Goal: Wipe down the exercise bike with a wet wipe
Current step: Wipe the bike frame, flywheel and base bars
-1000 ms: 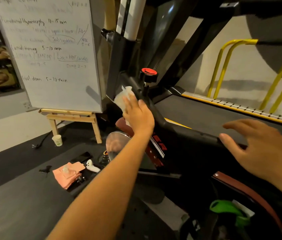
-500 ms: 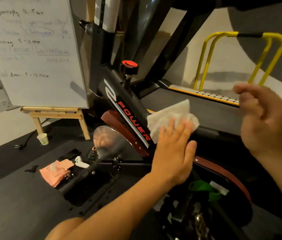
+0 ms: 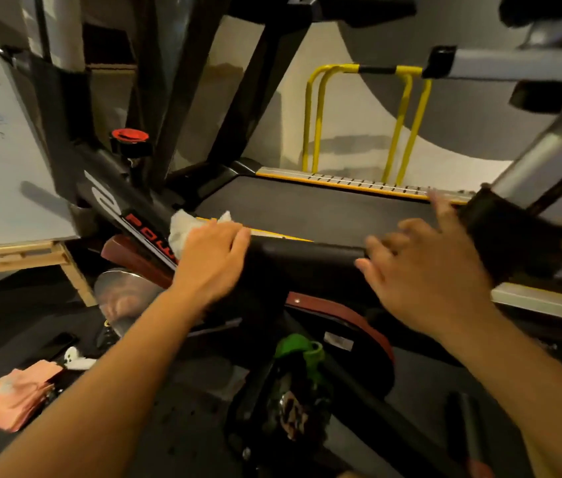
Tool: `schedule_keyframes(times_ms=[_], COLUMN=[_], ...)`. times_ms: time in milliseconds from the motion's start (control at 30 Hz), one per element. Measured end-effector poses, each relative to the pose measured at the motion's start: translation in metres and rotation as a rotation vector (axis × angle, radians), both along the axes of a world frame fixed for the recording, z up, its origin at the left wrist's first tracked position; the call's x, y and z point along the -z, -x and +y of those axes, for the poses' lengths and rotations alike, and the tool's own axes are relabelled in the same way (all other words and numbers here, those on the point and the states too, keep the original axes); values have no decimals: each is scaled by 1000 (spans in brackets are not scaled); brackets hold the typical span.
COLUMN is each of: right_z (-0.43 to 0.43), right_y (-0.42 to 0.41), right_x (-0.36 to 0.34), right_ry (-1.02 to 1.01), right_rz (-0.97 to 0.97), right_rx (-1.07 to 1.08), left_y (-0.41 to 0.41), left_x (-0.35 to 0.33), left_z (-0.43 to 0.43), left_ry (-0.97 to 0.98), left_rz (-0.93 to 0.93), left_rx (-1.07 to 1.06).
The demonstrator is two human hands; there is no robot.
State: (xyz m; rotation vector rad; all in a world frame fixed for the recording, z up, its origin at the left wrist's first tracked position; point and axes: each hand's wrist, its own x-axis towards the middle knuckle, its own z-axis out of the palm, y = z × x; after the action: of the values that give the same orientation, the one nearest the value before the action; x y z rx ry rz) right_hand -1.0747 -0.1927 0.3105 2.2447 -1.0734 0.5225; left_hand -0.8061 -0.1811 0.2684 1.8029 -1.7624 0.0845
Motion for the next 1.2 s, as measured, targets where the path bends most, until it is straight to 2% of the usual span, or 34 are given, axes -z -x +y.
schedule_keyframes(times_ms=[33, 67, 100, 167, 233, 300, 367, 433, 500, 633, 733, 833, 867, 967, 1067, 1200], right_z=[-2, 0, 3, 11, 24, 30, 36, 42, 45, 44, 46, 43, 40, 22, 4, -4], right_y=[-3, -3, 2, 16, 26, 45, 60, 67, 69, 66, 64, 55, 50, 27, -8, -62], right_x=[13, 16, 9, -8, -15, -13, -8, 2, 6, -2, -14, -17, -17, -10, 8, 38], right_ry=[-12, -67, -122, -34, 89, 170, 167, 189, 205, 222, 224, 215, 203, 140, 12, -104], right_rz=[72, 22, -143, -559, -757, -759, -747, -799, -847, -811, -776, -724, -698, -588, -467, -344], right_rx=[-39, -62, -185, -424, -449, -458, -457, -439, -433, -437, -438, -461, -471, -486, -468, -524], left_y=[-5, 10, 46, 122, 169, 172, 142, 104, 97, 145, 126, 96, 94, 100, 86, 33], left_x=[-4, -7, -10, -3, 3, 7, 13, 11, 2, -12, -18, -19, -17, -4, 9, 40], left_z=[3, 5, 8, 19, 31, 38, 30, 16, 18, 55, 35, 14, 8, -9, -21, -31], left_ry=[3, 16, -19, 40, 46, 67, 77, -37, -132, -109, -100, 55, 116, 227, 209, 335], left_rz=[6, 3, -31, -104, -74, -122, -183, -95, -41, -148, -162, 47, 44, -144, -158, -189], left_rx=[-67, -51, 49, 349, 485, 466, 379, 199, 133, 392, 484, 394, 350, 168, 80, 13])
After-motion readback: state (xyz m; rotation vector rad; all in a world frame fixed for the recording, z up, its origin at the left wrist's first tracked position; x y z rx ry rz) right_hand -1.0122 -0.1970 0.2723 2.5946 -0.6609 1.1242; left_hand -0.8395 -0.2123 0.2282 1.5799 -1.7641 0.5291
